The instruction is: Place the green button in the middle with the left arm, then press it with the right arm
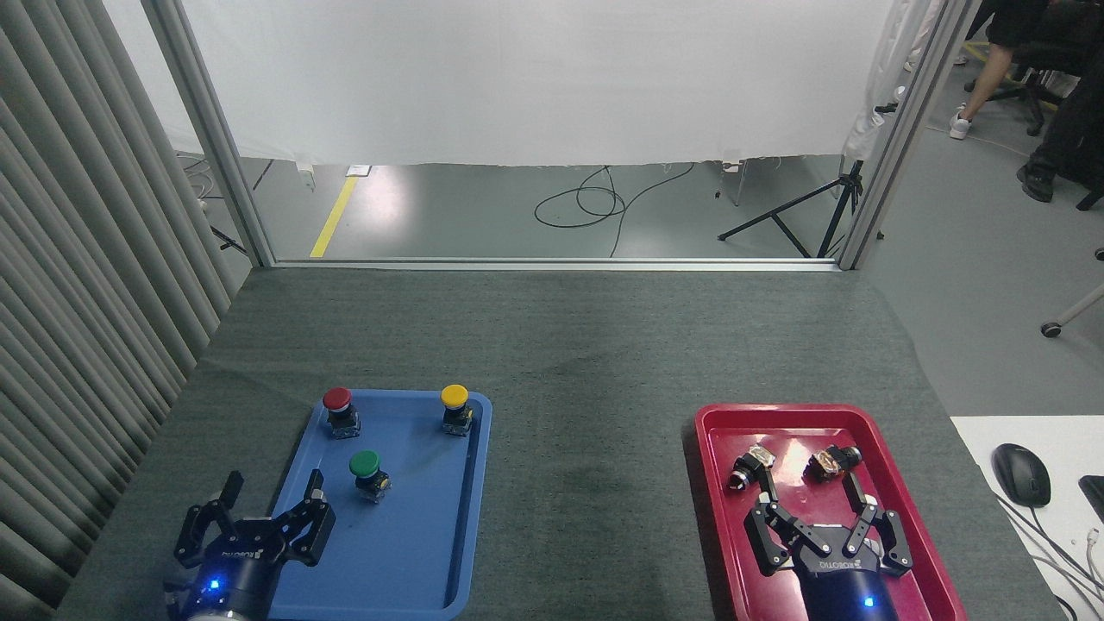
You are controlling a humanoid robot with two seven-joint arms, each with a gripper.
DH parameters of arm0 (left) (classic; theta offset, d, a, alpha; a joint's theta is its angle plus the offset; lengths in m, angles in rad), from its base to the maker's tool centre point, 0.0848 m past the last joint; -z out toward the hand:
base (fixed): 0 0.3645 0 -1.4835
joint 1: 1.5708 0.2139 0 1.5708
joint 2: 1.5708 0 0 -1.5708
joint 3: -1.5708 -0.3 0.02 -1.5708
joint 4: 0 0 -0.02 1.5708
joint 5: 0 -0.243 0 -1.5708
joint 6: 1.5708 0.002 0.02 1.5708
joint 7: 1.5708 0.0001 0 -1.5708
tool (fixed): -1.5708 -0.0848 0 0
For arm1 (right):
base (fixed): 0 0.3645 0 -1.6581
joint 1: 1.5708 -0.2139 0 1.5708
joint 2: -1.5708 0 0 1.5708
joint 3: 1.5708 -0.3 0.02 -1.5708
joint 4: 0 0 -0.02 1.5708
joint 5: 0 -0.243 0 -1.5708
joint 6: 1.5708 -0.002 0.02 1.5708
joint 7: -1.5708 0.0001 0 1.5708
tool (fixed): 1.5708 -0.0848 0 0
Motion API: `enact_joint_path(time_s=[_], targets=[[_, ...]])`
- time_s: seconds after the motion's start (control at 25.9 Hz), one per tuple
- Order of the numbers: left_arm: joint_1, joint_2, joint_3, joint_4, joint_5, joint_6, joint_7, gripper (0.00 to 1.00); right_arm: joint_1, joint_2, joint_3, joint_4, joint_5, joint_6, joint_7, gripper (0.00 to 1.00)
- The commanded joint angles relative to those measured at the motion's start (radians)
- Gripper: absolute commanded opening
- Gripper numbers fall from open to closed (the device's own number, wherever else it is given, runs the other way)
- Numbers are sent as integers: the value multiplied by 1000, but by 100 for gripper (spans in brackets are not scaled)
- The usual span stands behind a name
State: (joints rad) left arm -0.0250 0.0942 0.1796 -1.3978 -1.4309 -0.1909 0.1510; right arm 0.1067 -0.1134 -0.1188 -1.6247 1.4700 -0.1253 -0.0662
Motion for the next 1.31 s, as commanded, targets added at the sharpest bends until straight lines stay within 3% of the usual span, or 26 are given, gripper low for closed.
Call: enact_joint_path(time_s=[0.0,0.39,1.28], targets=[[2,4,-6,-1,-2,-4,4,100,-10,5,1,3,0,-4,0,100],[3,10,-46,10,-2,-9,-2,99,21,0,7,5,0,-14,-6,100],[2,56,-89,23,3,-10,7,99,-4,-11,36,0,3,39,-1,100]])
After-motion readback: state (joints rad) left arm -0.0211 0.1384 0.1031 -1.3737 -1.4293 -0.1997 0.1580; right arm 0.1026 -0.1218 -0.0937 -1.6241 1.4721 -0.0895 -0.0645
